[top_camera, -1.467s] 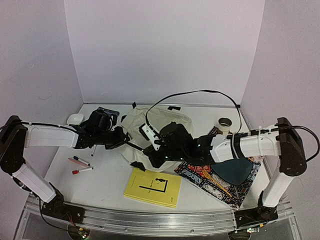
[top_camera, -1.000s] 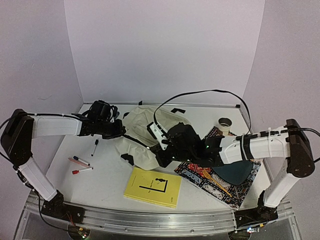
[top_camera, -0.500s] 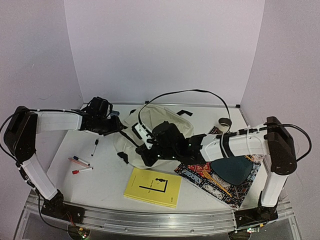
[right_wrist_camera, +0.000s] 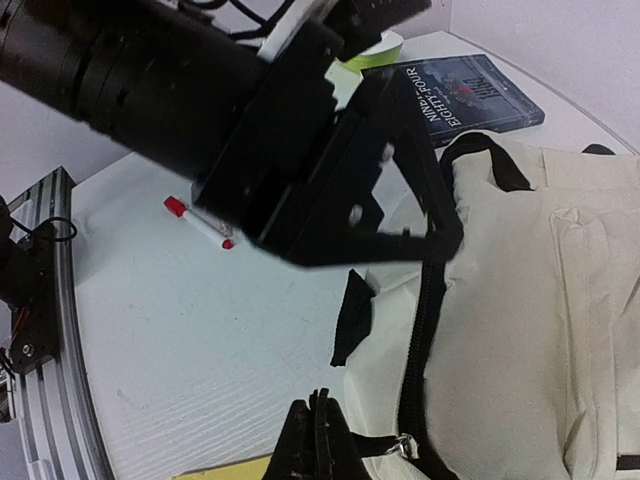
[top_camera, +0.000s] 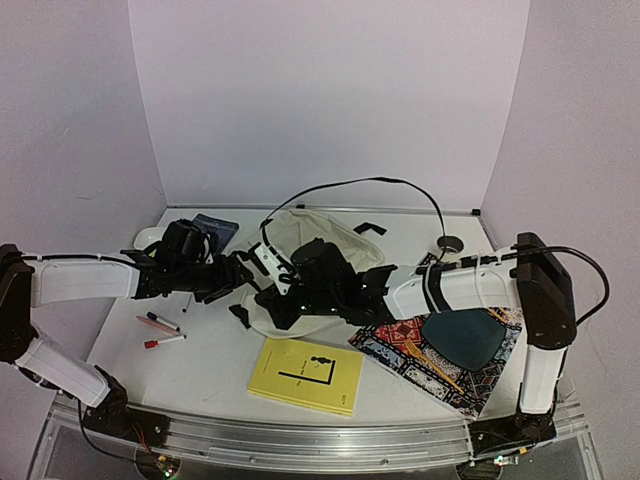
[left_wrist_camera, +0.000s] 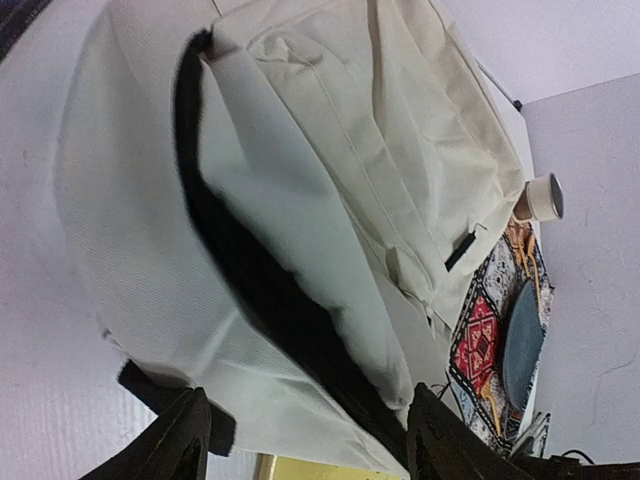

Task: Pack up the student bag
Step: Hold the largest pocket of the student bag, then unzip the largest pocket of the student bag.

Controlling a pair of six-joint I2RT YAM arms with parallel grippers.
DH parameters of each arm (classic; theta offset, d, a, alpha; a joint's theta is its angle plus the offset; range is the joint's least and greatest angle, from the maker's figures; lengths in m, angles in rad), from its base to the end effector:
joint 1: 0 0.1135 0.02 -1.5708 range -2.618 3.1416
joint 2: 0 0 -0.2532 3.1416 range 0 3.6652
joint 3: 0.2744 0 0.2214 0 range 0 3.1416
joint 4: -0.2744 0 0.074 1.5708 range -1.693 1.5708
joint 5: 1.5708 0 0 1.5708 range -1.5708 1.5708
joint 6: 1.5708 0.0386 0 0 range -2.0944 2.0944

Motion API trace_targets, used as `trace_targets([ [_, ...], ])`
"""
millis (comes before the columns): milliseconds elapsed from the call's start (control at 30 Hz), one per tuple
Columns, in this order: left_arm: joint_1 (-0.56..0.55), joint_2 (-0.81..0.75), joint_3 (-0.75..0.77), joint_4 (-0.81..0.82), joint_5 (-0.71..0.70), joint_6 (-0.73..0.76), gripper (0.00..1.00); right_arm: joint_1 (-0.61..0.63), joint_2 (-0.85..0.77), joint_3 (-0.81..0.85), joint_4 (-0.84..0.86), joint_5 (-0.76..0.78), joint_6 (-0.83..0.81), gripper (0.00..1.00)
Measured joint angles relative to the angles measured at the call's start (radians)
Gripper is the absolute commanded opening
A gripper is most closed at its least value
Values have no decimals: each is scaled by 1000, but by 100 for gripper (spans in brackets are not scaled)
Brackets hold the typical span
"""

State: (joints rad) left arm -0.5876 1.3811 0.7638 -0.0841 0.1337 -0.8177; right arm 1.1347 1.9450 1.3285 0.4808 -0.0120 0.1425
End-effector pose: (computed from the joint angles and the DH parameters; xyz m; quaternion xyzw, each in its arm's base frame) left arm 0.2190 -0.1520 0.2153 -0.0759 0.9022 -0.3178 0.2815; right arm 0.1824 0.3924 0.2597 -0.3621 0.6607 0.3956 0.5253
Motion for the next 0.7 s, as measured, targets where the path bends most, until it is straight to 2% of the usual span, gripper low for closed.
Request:
trace_targets([
  [133,-44,2,-23,61,10,-67,62,0,0,0,0,-3,0,0],
  [233,-63,18,-22,117,15,-99,54,0,0,0,0,-3,0,0],
  [500,-102,62,-25,169,33,-148,23,1,-1,-13,14,28,-15,0],
  [600,-106,61,-35,179,33,-155,8,1,-4,-37,20,53,-27,0],
  [667,-107,59,-46,185,33,-164,1,1,-6,-54,21,70,-35,0],
  [700,-107,59,-52,189,32,-159,0,0,-8,-60,21,77,-39,0],
])
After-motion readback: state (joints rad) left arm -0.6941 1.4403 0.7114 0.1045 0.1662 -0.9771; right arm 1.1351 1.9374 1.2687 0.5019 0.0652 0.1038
